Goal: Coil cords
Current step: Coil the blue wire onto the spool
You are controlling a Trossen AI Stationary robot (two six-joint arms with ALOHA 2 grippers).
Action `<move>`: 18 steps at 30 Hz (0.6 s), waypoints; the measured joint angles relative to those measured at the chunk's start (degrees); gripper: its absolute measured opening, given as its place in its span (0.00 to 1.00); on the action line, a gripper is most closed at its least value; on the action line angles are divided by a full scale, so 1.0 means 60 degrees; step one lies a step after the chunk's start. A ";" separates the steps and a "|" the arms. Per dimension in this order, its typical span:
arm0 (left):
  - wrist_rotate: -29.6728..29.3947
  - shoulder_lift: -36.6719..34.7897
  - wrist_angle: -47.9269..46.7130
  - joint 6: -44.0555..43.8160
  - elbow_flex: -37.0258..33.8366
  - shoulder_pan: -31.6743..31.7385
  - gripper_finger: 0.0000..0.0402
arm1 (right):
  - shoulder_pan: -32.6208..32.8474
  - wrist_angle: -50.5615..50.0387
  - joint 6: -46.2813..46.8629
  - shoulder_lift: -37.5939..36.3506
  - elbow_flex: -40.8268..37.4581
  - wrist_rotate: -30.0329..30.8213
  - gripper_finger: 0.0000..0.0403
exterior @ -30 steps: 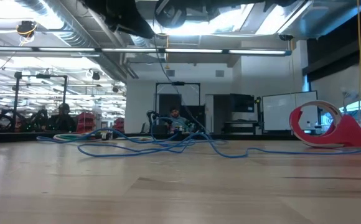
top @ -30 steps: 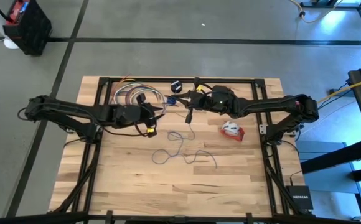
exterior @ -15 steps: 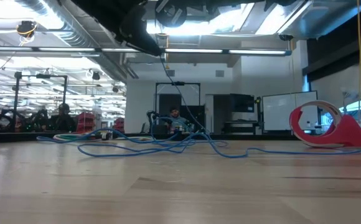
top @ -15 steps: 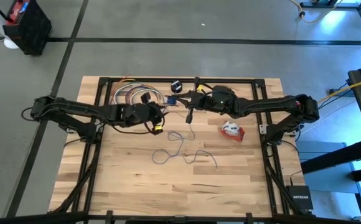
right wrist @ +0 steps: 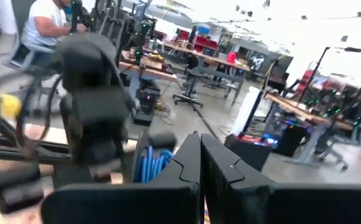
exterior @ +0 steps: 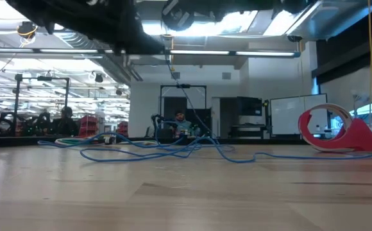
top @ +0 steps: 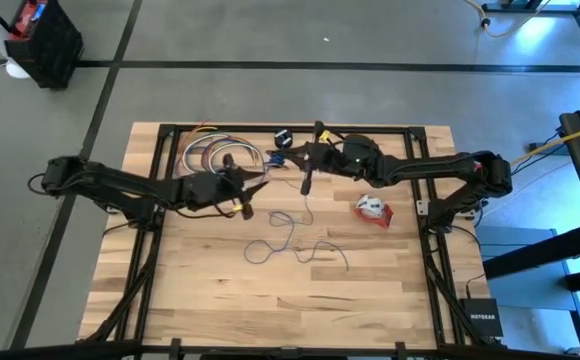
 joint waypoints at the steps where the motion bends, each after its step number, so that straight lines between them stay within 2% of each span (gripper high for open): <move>1: 0.0026 -0.0161 0.0019 0.0000 0.0000 -0.0004 0.29 | -0.0077 0.0152 0.0125 0.0000 -0.0167 -0.0104 0.01; 10: 0.0085 -0.1392 -0.0123 0.0592 0.0004 -0.0047 0.29 | -0.0319 0.0874 0.0579 0.0004 -0.1429 -0.0353 0.01; 18: 0.1482 -0.0741 -0.0212 0.0871 0.0004 0.0403 0.29 | 0.0015 0.1059 0.0515 0.0294 -0.1453 -0.0597 0.01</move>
